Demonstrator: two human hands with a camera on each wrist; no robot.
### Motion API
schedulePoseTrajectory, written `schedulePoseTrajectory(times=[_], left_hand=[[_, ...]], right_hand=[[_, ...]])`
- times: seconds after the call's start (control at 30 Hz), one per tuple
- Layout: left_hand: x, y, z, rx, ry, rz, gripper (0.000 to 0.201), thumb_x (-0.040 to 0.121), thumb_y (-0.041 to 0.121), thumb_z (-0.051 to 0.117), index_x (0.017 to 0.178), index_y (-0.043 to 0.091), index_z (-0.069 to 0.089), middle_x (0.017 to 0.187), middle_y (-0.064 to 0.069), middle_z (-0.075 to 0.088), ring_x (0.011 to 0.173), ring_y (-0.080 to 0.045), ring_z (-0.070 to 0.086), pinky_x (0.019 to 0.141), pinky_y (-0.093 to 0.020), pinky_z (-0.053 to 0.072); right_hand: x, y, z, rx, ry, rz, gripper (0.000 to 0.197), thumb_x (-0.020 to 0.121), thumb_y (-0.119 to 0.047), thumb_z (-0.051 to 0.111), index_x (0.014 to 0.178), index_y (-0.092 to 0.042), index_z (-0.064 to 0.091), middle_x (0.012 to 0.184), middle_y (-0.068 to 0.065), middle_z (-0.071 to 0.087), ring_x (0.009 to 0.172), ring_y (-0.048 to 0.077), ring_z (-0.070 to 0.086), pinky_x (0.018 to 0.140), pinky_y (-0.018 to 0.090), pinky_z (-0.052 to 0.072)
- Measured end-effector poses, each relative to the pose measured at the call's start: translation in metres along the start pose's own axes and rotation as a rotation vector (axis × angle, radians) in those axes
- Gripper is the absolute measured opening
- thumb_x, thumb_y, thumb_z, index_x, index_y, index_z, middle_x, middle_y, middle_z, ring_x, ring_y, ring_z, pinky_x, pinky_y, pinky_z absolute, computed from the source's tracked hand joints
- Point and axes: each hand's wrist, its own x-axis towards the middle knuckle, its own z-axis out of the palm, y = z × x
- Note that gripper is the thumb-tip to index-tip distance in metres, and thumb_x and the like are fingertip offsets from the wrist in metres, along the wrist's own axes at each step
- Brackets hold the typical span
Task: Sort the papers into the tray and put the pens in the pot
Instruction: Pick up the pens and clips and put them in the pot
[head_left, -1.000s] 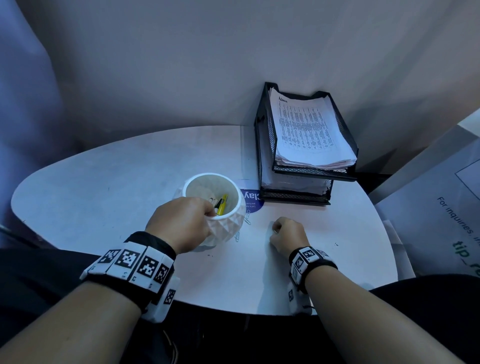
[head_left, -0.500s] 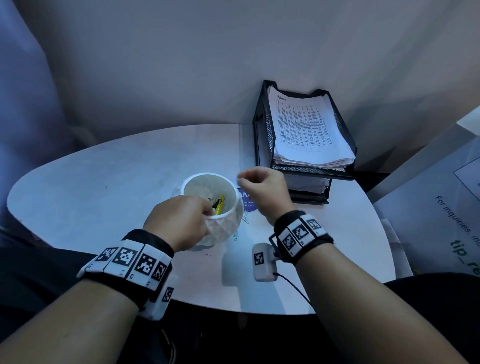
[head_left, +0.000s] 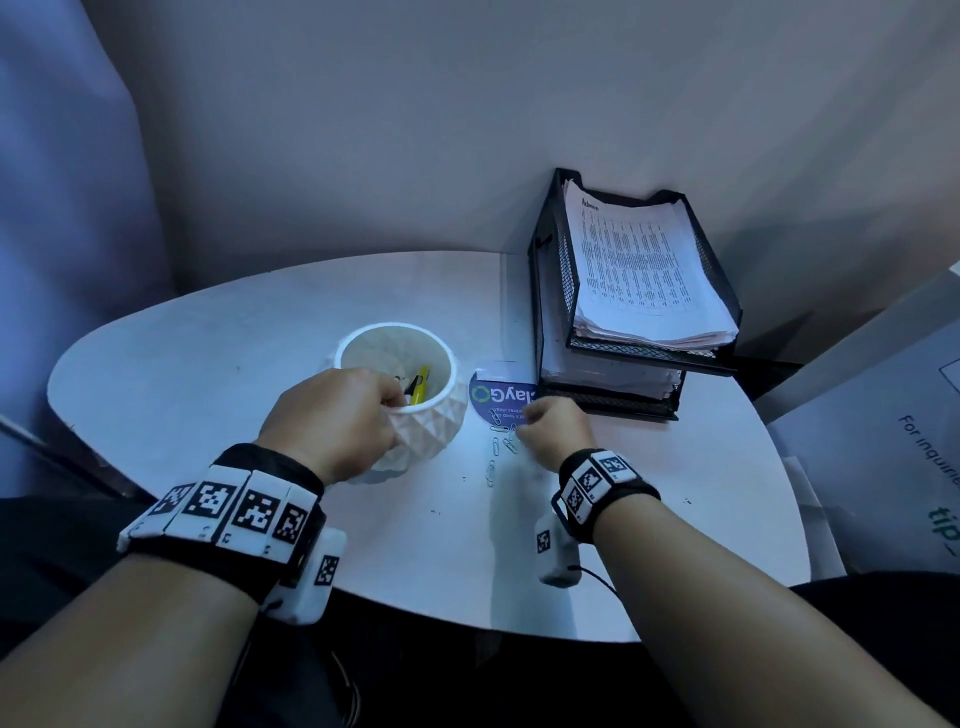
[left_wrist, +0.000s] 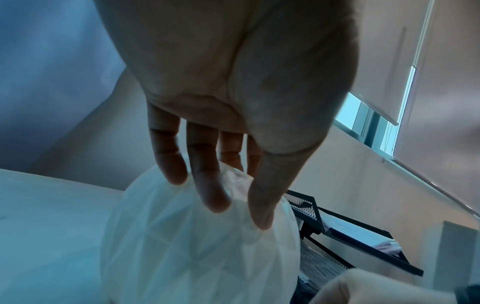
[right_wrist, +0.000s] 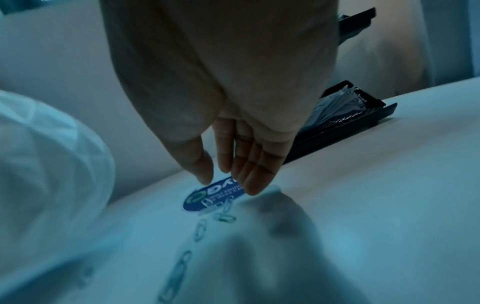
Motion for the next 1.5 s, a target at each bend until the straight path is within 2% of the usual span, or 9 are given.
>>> schedulePoseTrajectory(times=[0.17,0.33,0.47,0.63,0.8,0.97,1.07,1.2,1.5], left_hand=[[0.005,-0.004,-0.002,-0.023,0.014,-0.02,0.028,0.082,0.031,0.072,0.108,0.042,0.071,0.103,0.007,0.073,0.098,-0.023,0.065,0.077,-0.032,0.05],[0.006,-0.002,0.0,-0.019,0.007,-0.014,0.026,0.082,0.031,0.073,0.106,0.04,0.072,0.103,0.006,0.073,0.099,-0.023,0.065,0.081,-0.033,0.053],[0.007,-0.005,-0.001,-0.028,0.004,-0.027,0.026,0.081,0.032,0.075,0.106,0.04,0.072,0.103,0.006,0.074,0.099,-0.023,0.065,0.08,-0.033,0.052],[0.007,-0.004,-0.003,-0.029,0.011,-0.034,0.027,0.082,0.032,0.076,0.107,0.039,0.072,0.104,0.004,0.074,0.099,-0.024,0.064,0.078,-0.032,0.049],[0.006,-0.004,-0.003,-0.034,0.009,-0.035,0.028,0.082,0.032,0.076,0.109,0.04,0.072,0.106,0.005,0.074,0.101,-0.024,0.065,0.084,-0.034,0.053],[0.007,0.001,-0.001,-0.035,-0.006,-0.03,0.027,0.082,0.032,0.075,0.107,0.041,0.072,0.106,0.006,0.074,0.099,-0.023,0.065,0.084,-0.035,0.055],[0.005,0.002,0.0,-0.028,-0.015,-0.024,0.027,0.082,0.03,0.073,0.107,0.04,0.072,0.105,0.007,0.074,0.099,-0.023,0.065,0.083,-0.034,0.054],[0.005,0.002,0.002,-0.018,-0.026,-0.029,0.027,0.084,0.028,0.07,0.108,0.04,0.072,0.103,0.007,0.073,0.1,-0.023,0.065,0.08,-0.032,0.051],[0.005,0.004,0.003,-0.025,-0.033,-0.025,0.026,0.085,0.029,0.069,0.109,0.041,0.071,0.103,0.007,0.073,0.098,-0.022,0.065,0.077,-0.032,0.05]], right_hand=[[0.002,0.0,0.015,-0.312,-0.119,-0.06,0.007,0.074,-0.01,0.063,0.08,-0.013,0.065,0.084,0.003,0.059,0.081,0.027,0.058,0.066,0.025,0.046],[0.005,0.0,0.026,-0.357,-0.054,-0.136,0.024,0.083,-0.009,0.059,0.097,-0.019,0.077,0.109,0.006,0.061,0.098,0.029,0.063,0.084,0.026,0.049],[0.006,0.004,0.027,-0.375,-0.055,-0.12,0.025,0.083,-0.006,0.05,0.084,-0.011,0.075,0.084,0.011,0.072,0.08,0.033,0.067,0.068,0.026,0.049],[0.002,0.005,0.023,-0.344,-0.064,-0.09,0.019,0.077,-0.009,0.049,0.065,-0.005,0.064,0.059,0.009,0.057,0.065,0.031,0.055,0.056,0.032,0.047],[0.006,0.016,0.006,-0.128,-0.077,-0.034,0.019,0.085,-0.011,0.064,0.092,-0.01,0.082,0.101,0.006,0.079,0.099,0.026,0.07,0.077,0.026,0.055],[-0.01,0.012,0.011,-0.365,-0.195,-0.223,0.021,0.077,-0.006,0.052,0.061,-0.015,0.064,0.064,0.005,0.056,0.071,0.03,0.053,0.054,0.022,0.035],[-0.015,0.011,0.016,-0.461,-0.185,-0.301,0.028,0.074,-0.003,0.049,0.054,-0.023,0.05,0.07,-0.001,0.05,0.075,0.028,0.052,0.054,0.023,0.034],[-0.015,0.013,0.015,-0.448,-0.154,-0.269,0.033,0.084,-0.004,0.051,0.09,-0.021,0.079,0.101,0.006,0.075,0.098,0.027,0.066,0.085,0.027,0.053],[-0.022,0.014,0.022,-0.359,-0.122,-0.171,0.022,0.083,-0.006,0.048,0.073,-0.023,0.057,0.092,0.003,0.068,0.083,0.024,0.063,0.069,0.025,0.05]])
